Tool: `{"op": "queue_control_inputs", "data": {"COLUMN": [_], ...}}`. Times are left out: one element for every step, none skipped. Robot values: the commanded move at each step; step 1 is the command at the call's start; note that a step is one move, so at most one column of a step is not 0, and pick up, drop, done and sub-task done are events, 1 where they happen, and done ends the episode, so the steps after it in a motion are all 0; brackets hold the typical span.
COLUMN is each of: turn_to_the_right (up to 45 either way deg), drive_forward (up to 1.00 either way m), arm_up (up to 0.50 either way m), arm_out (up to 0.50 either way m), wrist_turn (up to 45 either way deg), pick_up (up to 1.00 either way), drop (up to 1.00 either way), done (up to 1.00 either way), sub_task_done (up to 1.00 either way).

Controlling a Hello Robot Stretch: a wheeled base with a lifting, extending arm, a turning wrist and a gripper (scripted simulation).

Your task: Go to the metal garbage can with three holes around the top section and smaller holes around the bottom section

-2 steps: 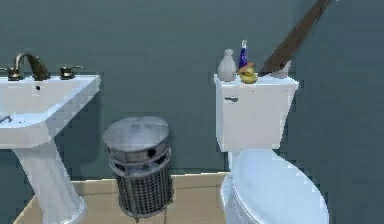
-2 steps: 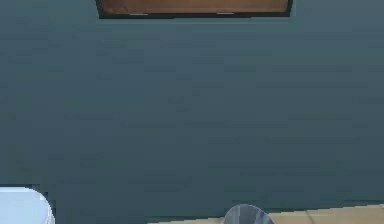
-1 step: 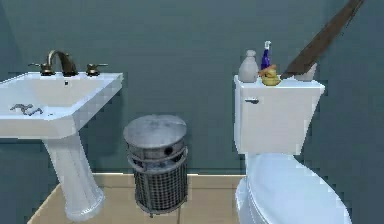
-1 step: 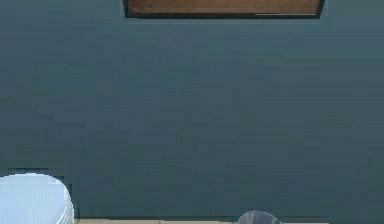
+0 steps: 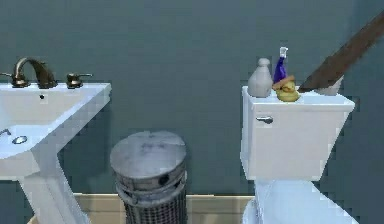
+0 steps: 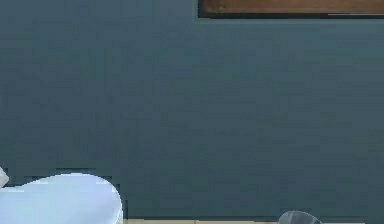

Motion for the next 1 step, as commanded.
{"op": "queue_control_inputs", "data": {"turn_to_the_right": [-12.0], "drive_forward": [0.00], "arm_up": [0.00], "arm_out": [0.00], "wrist_turn": [0.0], "pick_up": [0.00], "drop": [0.00], "done": [0.00], "sub_task_done": [0.00]}}
